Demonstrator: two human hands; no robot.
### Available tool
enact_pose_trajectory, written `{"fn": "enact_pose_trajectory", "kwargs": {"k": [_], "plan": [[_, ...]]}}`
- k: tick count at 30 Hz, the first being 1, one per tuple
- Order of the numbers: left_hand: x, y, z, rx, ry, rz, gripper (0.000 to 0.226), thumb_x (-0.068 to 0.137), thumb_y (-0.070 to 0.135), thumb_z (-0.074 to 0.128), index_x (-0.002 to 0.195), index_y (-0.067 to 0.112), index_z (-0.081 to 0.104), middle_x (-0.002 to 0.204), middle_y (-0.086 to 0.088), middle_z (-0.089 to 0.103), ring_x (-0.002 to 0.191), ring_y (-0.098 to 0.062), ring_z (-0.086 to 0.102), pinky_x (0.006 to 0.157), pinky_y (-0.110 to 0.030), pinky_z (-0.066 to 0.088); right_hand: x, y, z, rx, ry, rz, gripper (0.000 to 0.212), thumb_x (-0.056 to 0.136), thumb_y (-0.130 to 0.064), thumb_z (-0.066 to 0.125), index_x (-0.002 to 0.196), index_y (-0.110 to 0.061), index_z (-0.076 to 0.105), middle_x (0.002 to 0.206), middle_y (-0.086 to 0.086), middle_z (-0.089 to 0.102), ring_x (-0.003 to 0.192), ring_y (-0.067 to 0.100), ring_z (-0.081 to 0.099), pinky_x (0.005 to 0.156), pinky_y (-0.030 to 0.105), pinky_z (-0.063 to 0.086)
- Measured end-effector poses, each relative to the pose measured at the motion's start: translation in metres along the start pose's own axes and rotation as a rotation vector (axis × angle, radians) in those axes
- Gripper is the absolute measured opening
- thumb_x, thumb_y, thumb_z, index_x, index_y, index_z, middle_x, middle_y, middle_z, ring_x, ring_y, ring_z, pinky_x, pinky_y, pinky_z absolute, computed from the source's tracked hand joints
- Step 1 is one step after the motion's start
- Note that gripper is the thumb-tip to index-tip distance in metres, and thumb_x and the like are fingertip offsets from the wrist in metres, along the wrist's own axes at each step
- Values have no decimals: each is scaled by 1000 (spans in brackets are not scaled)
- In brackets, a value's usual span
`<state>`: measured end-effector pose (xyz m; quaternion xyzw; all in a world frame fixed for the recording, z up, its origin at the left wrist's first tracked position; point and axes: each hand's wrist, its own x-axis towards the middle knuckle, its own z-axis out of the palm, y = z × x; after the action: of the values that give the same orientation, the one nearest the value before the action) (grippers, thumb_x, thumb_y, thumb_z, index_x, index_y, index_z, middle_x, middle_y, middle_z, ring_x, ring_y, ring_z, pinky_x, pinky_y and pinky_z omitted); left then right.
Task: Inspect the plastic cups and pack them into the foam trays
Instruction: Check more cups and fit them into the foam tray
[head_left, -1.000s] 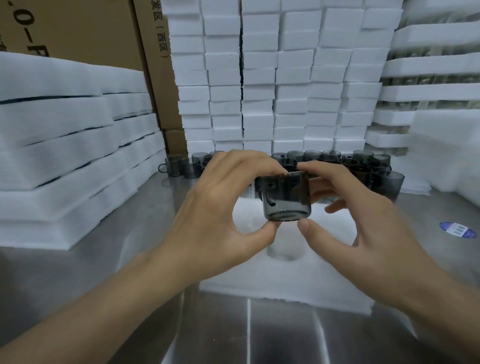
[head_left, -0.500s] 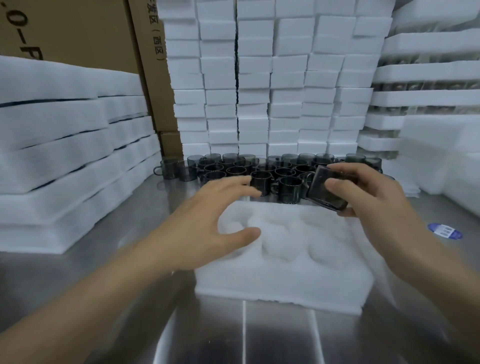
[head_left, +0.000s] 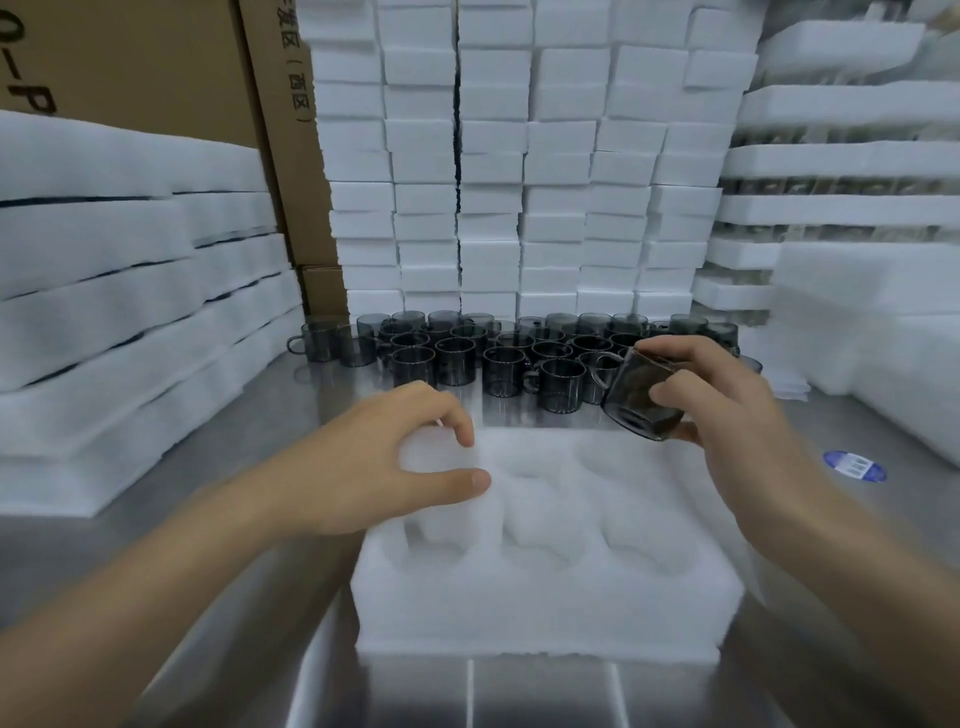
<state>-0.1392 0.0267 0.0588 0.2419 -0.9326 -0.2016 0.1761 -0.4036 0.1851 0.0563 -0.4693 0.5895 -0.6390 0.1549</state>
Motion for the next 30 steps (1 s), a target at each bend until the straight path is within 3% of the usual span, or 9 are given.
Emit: {"fn": "enact_pose_trajectory", "kwargs": {"k": [5,8,10,13,19,23,30], "plan": [[1,-3,3,-87,21,4,55,75,83,69,119,50,62,125,29,60,124,4,55,95,-24,43,-3,-4,1,-56,-62,-42,35,75,-34,61,108,-38,70,100,1,74,87,11,66,85,40,52],[2,-4,7,-106,32,3,57,76,84,69,123,52,61,126,27,60,124,3,56,98,-31,46,-6,-8,1,-109,-118,-79,33,77,-32,62,109,-36,69,100,0,74,92,21,66,83,36,51],[2,-5,9,-87,25,8,58,77,86,67,125,56,59,126,29,57,125,4,55,103,-36,48,-7,-14,-1,-157,-188,-102,32,77,-36,64,108,-36,69,98,-1,74,94,25,66,83,40,51],[3,-7,9,-51,22,7,61,76,92,62,129,63,55,124,34,53,123,7,52,106,-35,47,-9,-22,-4,-271,-338,-123,37,74,-52,63,109,-38,68,101,-7,74,95,18,68,90,49,53],[5,-17,0,-7,79,-28,65,72,96,58,128,63,59,117,33,53,114,6,55,100,-29,48,-15,-24,-3,-426,-396,-144,34,78,-51,62,111,-44,63,102,-13,71,93,12,66,80,30,52],[5,-21,-2,-32,87,-50,65,70,95,61,122,57,67,116,32,58,111,6,58,91,-22,46,-16,-26,-6,-516,-395,-144,43,73,-61,57,113,-45,60,101,-17,71,87,13,65,82,38,55],[5,-22,0,-47,66,-58,63,71,94,61,122,56,66,115,32,59,113,5,58,96,-24,46,-14,-33,-16,-657,-496,-120,47,69,-64,60,112,-46,57,104,-20,69,94,7,65,82,40,55]]}}
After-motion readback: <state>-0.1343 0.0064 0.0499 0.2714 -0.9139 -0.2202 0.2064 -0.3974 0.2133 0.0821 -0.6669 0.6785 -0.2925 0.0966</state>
